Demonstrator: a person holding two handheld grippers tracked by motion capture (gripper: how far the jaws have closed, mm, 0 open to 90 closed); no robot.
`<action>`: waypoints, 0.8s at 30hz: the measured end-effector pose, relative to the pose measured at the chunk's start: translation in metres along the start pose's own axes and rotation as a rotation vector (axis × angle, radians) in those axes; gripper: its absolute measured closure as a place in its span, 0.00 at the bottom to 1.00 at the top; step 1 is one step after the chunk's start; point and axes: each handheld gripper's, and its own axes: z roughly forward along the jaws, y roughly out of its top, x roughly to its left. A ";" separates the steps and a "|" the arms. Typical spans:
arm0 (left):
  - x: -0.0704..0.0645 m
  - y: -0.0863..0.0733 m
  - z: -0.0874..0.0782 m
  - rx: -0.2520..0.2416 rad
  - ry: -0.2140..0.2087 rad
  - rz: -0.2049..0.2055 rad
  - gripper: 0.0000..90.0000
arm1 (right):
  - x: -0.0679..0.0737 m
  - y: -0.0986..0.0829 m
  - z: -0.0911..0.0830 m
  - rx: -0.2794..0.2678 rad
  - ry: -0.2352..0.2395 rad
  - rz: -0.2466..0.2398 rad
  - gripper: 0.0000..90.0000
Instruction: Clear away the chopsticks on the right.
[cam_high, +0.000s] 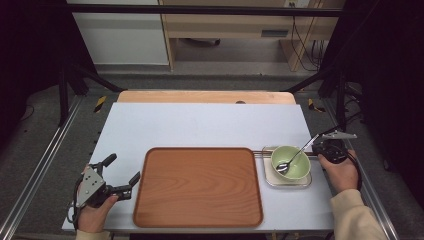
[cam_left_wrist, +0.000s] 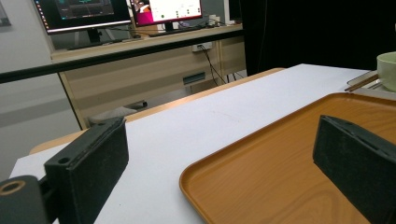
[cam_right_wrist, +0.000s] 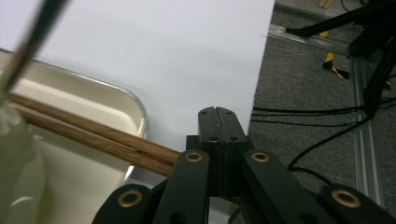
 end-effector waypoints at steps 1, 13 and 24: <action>0.000 0.000 0.000 0.004 0.000 0.004 0.03 | 0.001 0.000 -0.001 0.005 0.006 -0.001 1.00; -0.001 0.000 0.001 0.010 -0.002 0.012 0.03 | -0.003 -0.002 0.001 0.008 0.024 -0.001 1.00; -0.001 0.000 0.000 0.012 0.000 0.015 0.03 | 0.001 -0.003 0.000 0.022 0.062 -0.029 1.00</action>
